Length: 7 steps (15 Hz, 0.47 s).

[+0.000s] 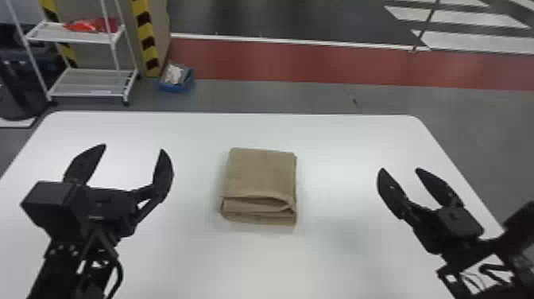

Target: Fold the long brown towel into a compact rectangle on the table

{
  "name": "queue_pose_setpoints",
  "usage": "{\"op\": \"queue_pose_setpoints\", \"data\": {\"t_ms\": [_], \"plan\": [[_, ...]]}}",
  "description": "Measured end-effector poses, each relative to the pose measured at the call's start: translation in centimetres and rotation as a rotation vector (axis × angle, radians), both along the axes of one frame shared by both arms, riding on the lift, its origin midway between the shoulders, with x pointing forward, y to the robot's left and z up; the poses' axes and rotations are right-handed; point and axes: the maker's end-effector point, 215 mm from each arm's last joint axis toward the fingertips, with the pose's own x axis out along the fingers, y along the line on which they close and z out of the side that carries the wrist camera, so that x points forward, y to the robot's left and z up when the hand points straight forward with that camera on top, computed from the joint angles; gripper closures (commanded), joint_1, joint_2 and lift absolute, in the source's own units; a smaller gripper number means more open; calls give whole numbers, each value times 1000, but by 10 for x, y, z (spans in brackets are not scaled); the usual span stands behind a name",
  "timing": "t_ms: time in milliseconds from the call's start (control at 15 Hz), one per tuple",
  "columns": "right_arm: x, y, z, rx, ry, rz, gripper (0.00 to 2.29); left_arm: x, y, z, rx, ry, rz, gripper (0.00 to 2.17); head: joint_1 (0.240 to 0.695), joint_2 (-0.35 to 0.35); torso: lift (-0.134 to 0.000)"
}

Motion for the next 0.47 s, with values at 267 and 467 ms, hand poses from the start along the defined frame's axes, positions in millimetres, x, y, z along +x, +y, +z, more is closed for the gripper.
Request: {"op": "queue_pose_setpoints", "data": {"t_ms": [267, 467], "plan": [[-4, 6, 4, 3, -9, 10, 80, -2, 0, 4, -2, -6, 1, 33, 695, -117, -124], [-6, 5, 6, 2, -13, 9, 80, -3, -1, 4, -3, -6, 2, 33, 695, -117, -124]]}}
